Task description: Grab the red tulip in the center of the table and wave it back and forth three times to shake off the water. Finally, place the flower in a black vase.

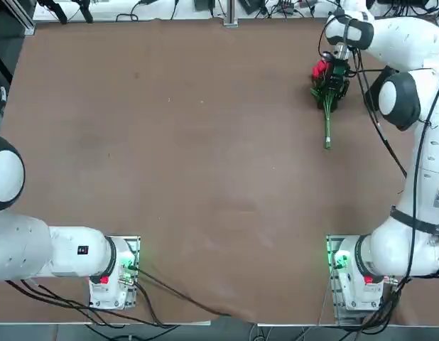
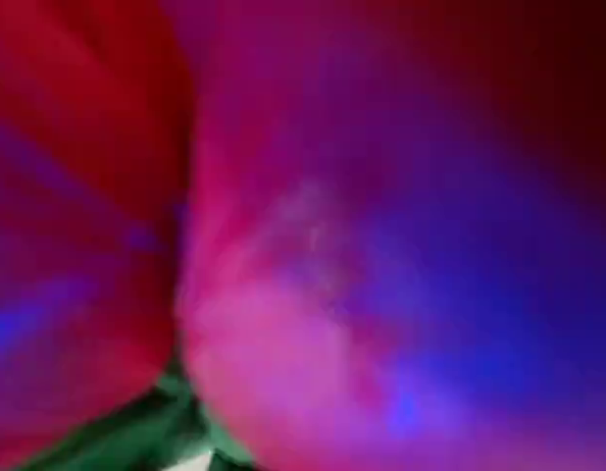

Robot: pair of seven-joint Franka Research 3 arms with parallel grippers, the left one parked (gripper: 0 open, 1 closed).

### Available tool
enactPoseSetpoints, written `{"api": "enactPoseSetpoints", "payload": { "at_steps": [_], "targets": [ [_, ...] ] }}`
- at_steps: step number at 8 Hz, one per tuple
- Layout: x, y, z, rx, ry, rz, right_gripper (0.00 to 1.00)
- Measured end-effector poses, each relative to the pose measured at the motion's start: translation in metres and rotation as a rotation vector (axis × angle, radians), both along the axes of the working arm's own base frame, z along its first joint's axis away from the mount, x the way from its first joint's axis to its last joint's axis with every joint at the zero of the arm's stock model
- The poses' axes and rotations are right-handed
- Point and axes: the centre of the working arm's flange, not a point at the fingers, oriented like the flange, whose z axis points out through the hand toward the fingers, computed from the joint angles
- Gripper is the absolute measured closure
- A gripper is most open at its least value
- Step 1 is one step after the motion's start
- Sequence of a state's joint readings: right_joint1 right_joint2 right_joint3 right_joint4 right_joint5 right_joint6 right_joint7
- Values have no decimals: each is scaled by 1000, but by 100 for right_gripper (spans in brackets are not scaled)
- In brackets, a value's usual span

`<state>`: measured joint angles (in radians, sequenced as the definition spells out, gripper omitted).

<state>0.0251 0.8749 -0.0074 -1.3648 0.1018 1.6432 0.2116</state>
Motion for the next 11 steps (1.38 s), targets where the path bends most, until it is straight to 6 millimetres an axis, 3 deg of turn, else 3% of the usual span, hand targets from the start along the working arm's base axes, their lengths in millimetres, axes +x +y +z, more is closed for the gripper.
{"api": "enactPoseSetpoints", "payload": {
  "at_steps": [1,2,8,9,11],
  "targets": [
    [1,-1,3,0,-5,-2,53],
    [1,-2,5,0,-6,-2,66],
    [2,-6,8,3,-2,-10,67],
    [7,-6,20,3,-27,-11,67],
    [24,-15,80,-3,-136,-31,74]
  ]
}}
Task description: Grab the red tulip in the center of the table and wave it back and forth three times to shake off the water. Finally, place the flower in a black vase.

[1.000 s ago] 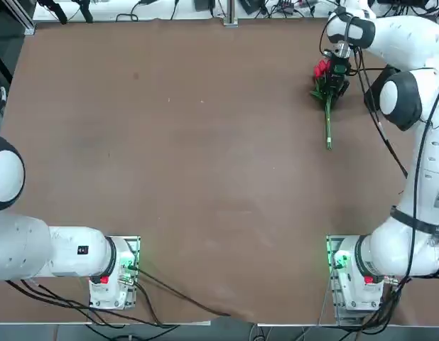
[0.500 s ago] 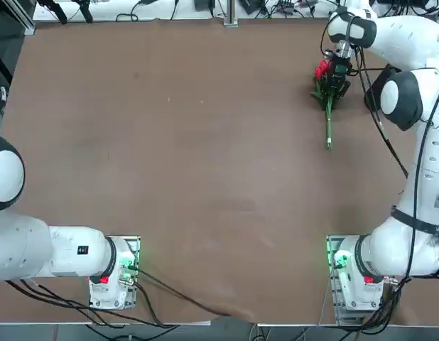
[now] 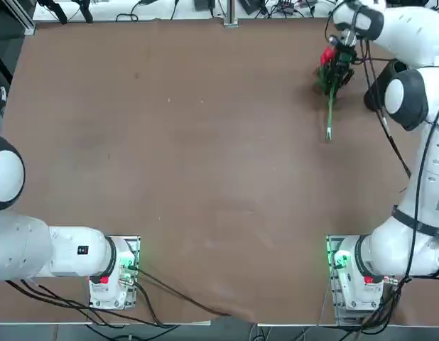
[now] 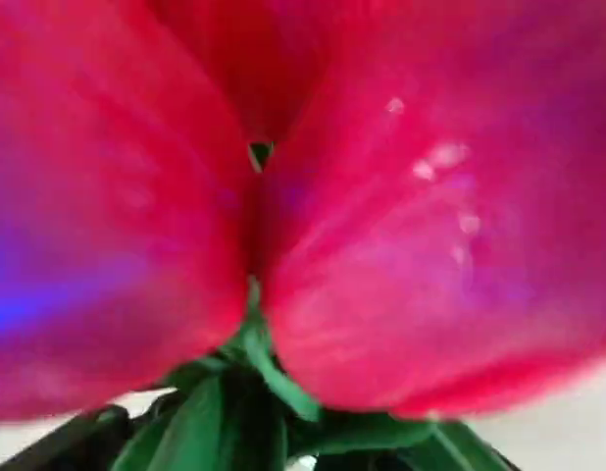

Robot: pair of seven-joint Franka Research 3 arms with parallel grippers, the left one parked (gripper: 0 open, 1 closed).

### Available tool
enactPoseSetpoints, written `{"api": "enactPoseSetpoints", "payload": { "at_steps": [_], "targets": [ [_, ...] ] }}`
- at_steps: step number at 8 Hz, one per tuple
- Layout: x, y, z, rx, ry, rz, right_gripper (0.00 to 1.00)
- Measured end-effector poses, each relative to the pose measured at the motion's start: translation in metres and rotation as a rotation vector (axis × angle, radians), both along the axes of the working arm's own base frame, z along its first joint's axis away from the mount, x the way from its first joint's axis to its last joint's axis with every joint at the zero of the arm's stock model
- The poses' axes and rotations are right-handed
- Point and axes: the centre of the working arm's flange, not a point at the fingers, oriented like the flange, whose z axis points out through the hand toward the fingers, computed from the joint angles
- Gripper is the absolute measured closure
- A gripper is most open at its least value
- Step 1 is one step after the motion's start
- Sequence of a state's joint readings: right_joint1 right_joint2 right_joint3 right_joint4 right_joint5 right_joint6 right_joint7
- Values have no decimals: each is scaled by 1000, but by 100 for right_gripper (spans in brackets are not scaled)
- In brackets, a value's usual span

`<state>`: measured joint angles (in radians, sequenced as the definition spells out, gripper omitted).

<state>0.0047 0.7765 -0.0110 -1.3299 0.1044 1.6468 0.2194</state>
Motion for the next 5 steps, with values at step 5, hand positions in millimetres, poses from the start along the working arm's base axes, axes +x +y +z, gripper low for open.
{"api": "enactPoseSetpoints", "payload": {
  "at_steps": [5],
  "targets": [
    [-6,-38,259,-77,-423,-43,74]
  ]
}}
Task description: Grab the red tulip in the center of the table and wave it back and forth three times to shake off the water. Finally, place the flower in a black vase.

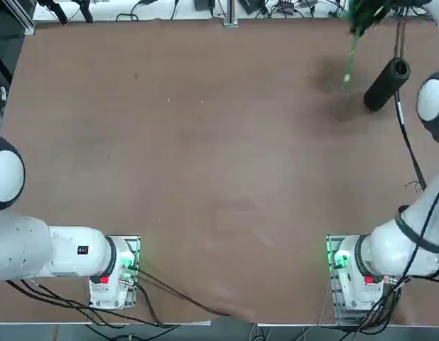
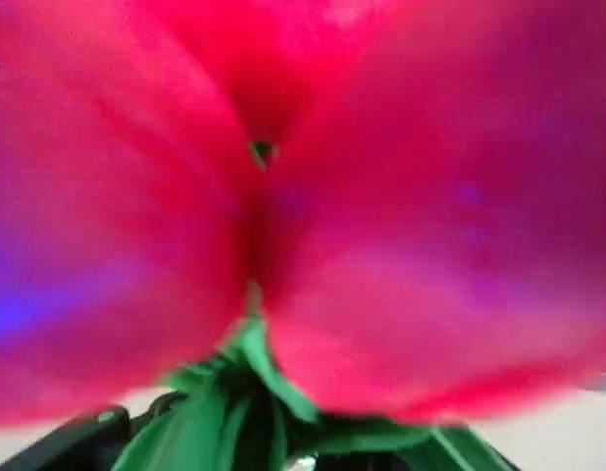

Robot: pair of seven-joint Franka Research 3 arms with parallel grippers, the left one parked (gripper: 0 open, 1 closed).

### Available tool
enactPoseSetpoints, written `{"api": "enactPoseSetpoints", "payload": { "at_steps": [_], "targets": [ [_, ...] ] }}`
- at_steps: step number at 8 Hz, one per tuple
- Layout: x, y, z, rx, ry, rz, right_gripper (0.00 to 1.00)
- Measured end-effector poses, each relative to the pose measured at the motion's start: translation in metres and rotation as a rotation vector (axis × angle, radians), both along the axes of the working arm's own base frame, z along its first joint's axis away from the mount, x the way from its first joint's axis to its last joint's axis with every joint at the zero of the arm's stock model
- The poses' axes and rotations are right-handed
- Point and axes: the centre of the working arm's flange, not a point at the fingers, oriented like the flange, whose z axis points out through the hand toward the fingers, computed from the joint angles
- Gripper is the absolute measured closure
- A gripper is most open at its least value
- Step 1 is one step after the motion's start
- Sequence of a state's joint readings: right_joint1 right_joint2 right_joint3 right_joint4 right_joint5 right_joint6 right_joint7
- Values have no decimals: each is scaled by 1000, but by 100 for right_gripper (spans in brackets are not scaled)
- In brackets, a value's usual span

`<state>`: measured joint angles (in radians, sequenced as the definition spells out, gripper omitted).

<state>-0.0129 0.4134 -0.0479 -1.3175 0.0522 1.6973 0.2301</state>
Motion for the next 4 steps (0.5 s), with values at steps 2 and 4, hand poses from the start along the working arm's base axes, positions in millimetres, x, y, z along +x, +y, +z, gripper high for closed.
{"api": "enactPoseSetpoints", "payload": {
  "at_steps": [2,4],
  "targets": [
    [-28,-58,82,-93,-173,-73,74],
    [-38,-88,117,-172,-354,-98,74]
  ]
}}
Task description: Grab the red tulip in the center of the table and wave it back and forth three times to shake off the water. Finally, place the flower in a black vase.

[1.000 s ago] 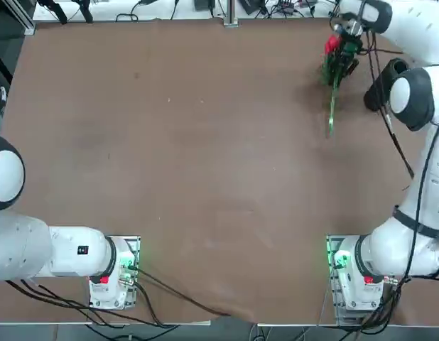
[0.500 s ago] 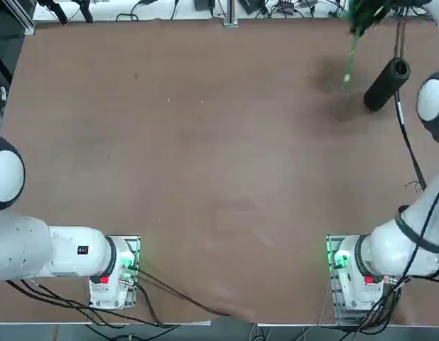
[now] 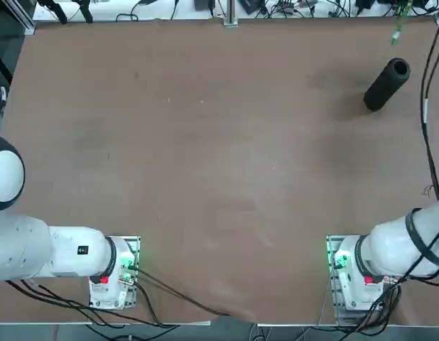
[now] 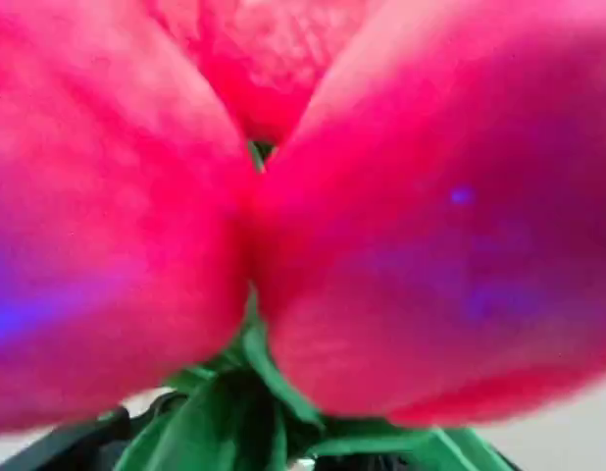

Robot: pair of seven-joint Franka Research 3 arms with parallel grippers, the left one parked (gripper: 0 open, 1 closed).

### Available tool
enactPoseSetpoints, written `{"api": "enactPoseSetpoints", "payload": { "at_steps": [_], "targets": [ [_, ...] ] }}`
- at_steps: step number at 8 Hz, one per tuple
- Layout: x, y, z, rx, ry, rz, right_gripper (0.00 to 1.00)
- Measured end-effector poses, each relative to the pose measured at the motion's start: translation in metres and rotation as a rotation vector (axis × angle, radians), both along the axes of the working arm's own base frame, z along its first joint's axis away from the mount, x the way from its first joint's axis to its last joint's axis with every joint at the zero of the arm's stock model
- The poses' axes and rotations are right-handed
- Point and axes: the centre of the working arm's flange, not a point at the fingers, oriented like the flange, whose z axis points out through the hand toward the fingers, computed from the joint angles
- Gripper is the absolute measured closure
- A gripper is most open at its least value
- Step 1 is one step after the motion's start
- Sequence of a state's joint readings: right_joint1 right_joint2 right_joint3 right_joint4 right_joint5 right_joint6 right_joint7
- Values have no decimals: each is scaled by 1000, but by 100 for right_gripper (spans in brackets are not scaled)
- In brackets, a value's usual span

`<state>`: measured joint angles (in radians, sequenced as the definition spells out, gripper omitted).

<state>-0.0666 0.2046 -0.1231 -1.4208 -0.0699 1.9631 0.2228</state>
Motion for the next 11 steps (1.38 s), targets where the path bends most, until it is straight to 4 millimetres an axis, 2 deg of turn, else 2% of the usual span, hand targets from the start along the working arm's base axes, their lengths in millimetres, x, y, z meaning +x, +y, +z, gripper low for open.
{"api": "enactPoseSetpoints", "payload": {
  "at_steps": [2,4,5,6,7,9,10,11],
  "targets": [
    [0,-14,15,-55,-101,18,74],
    [-16,-45,40,-106,-137,53,74],
    [-27,-51,54,-120,-146,68,74],
    [-34,-33,65,-112,-131,107,74],
    [-36,17,72,-89,-99,179,74],
    [-45,153,80,-20,-77,235,74],
    [-54,213,77,-13,-74,213,74],
    [-64,262,70,-6,-71,182,74]
  ]
}}
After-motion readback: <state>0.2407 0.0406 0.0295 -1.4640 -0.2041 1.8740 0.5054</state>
